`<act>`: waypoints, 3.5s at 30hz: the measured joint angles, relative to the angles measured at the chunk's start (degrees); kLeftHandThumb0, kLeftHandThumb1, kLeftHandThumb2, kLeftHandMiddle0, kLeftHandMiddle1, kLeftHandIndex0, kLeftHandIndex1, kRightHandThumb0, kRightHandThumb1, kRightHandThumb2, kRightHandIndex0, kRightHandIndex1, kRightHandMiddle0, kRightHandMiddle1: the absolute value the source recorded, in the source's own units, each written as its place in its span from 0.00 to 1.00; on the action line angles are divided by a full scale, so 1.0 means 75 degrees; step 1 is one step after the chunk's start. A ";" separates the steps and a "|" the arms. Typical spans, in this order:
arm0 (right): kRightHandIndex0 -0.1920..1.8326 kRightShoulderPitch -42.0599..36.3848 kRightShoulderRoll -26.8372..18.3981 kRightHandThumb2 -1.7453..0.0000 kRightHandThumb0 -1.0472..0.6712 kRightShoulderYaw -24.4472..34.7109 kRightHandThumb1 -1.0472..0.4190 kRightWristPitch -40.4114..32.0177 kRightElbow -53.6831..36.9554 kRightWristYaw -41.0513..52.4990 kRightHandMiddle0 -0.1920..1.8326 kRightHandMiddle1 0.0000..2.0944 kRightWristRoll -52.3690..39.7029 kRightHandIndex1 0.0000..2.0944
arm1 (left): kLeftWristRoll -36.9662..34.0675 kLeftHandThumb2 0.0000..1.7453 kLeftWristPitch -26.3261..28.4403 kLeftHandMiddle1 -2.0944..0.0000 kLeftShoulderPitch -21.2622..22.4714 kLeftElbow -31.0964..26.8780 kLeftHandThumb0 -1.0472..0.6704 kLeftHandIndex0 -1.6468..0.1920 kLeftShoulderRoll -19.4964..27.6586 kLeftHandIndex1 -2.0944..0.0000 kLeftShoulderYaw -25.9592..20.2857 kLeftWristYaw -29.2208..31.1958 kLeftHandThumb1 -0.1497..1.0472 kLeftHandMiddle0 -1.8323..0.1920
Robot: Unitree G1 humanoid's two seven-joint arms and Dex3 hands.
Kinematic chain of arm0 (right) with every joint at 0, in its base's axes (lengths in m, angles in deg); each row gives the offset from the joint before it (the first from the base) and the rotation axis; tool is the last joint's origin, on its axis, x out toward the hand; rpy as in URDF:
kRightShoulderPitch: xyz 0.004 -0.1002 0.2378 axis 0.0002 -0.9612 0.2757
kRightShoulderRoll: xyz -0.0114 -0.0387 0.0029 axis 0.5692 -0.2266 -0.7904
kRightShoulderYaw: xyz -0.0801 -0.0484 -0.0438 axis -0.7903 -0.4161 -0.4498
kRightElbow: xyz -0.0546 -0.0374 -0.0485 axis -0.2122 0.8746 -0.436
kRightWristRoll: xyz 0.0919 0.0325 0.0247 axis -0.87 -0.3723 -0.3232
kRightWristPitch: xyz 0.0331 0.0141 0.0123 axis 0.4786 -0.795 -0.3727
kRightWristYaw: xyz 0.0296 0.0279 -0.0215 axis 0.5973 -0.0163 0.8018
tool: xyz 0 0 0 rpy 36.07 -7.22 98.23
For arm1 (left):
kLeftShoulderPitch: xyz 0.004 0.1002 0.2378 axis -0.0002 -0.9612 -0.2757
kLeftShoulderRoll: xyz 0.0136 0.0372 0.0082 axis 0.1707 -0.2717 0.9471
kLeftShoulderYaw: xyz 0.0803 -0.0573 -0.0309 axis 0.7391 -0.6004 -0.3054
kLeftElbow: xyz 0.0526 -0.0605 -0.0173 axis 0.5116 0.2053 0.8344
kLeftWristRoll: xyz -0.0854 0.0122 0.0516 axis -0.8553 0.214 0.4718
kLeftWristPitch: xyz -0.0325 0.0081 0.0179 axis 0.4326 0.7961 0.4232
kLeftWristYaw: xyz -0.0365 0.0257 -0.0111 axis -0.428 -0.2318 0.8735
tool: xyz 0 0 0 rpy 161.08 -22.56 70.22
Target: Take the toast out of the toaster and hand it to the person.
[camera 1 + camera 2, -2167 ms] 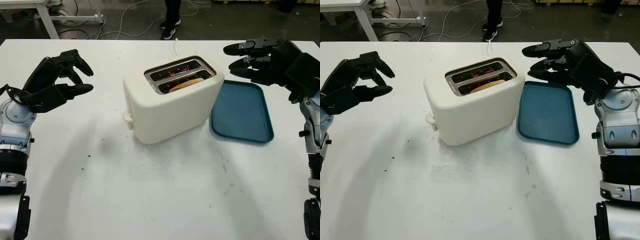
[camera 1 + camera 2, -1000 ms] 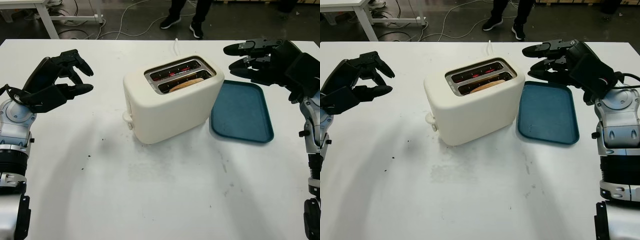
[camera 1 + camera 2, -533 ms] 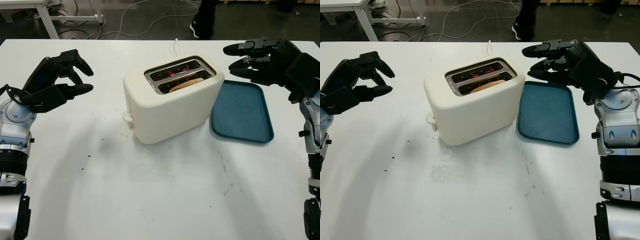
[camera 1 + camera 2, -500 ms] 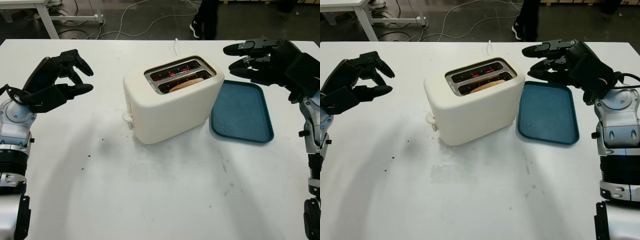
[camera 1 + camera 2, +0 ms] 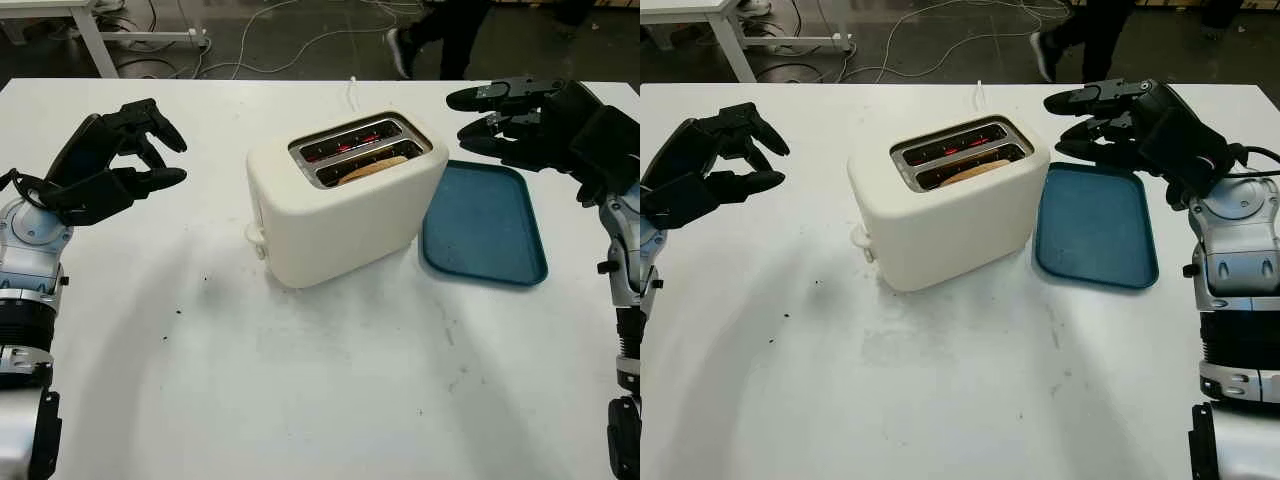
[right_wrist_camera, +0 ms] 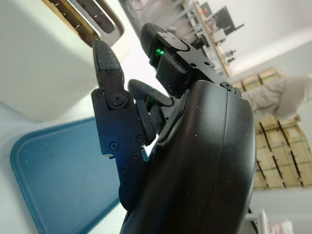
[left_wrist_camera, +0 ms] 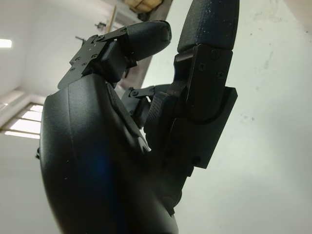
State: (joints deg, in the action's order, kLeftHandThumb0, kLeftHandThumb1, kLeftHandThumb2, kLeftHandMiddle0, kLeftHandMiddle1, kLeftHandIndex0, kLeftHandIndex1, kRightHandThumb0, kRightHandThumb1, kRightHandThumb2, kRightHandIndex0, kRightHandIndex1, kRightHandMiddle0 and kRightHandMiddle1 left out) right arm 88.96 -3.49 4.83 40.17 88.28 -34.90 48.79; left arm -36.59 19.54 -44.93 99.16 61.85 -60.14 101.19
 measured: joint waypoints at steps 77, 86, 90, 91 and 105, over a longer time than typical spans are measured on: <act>0.32 0.0002 0.0018 1.00 0.39 -0.0019 0.12 -0.0013 0.0001 0.0000 0.48 0.00 -0.0003 0.42 | 0.0004 0.15 -0.0013 0.33 0.0001 0.0008 0.00 0.67 -0.0004 0.32 0.0001 -0.0007 0.89 0.61; 0.32 0.0002 0.0018 1.00 0.39 -0.0019 0.11 -0.0013 0.0000 0.0000 0.48 0.00 -0.0004 0.42 | 0.0003 0.15 -0.0013 0.33 0.0000 0.0007 0.00 0.67 -0.0004 0.32 0.0000 -0.0006 0.89 0.61; 0.31 0.0002 0.0018 1.00 0.38 -0.0019 0.11 -0.0013 0.0000 0.0000 0.48 0.00 0.0000 0.42 | 0.0003 0.15 -0.0015 0.33 0.0000 0.0008 0.00 0.67 -0.0004 0.32 0.0000 -0.0006 0.89 0.61; 0.32 0.0002 0.0018 1.00 0.38 -0.0019 0.11 -0.0013 0.0000 0.0000 0.48 0.00 0.0001 0.42 | 0.0003 0.15 -0.0014 0.33 0.0000 0.0007 0.00 0.67 -0.0004 0.32 0.0001 -0.0006 0.89 0.61; 0.31 0.0002 0.0019 1.00 0.39 -0.0019 0.11 -0.0013 0.0001 0.0000 0.48 0.00 -0.0003 0.42 | 0.0001 0.15 -0.0017 0.33 0.0000 0.0008 0.00 0.67 -0.0004 0.33 0.0000 -0.0004 0.89 0.61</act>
State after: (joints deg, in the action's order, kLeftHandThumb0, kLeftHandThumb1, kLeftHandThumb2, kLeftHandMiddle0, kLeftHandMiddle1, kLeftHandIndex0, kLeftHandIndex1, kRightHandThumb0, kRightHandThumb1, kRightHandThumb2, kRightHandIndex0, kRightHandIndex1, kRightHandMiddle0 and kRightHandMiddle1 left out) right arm 88.97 -3.35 4.69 40.07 88.29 -34.90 48.76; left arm -36.58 19.42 -44.93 99.22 61.82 -60.13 101.16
